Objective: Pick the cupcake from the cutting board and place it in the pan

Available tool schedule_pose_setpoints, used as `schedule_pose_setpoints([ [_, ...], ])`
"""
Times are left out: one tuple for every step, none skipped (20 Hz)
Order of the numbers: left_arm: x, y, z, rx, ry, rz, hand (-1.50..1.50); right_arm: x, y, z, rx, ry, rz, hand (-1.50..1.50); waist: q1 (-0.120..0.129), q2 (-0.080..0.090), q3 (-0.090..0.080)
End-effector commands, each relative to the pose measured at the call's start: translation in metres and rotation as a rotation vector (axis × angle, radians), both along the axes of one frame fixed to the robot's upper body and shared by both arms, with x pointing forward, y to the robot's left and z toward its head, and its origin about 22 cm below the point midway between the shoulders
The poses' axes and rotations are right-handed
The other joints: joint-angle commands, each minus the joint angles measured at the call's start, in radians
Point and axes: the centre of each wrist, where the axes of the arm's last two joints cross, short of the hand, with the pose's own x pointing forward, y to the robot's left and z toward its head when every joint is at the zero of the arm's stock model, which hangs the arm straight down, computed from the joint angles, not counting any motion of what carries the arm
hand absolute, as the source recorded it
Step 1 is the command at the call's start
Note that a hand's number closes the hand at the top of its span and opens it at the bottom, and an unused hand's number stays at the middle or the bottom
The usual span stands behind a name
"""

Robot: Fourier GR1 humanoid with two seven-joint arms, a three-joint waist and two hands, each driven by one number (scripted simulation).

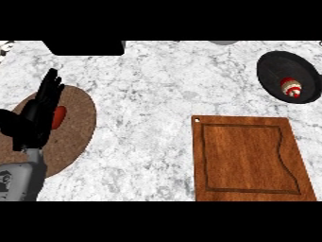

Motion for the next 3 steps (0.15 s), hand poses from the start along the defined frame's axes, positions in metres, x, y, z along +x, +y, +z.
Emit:
schedule_pose_setpoints([
  [0.005, -0.002, -0.004, -0.001, -0.003, -0.003, 0.0, -0.01, -0.001, -0.009, 0.043, -0.057, 0.131, -1.5, -0.005, 0.0, -0.001],
  [0.005, -0.005, 0.005, -0.016, 0.02, 0.01, 0.0, -0.032, -0.015, -0.004, 0.027, -0.051, 0.123, -1.5, -0.008, -0.002, -0.001],
  [-0.004, -0.013, -0.009, -0.009, -0.004, 0.011, 0.0, -0.023, -0.008, -0.006, 0.007, -0.054, 0.146, -1.5, -0.005, -0.002, -0.001],
])
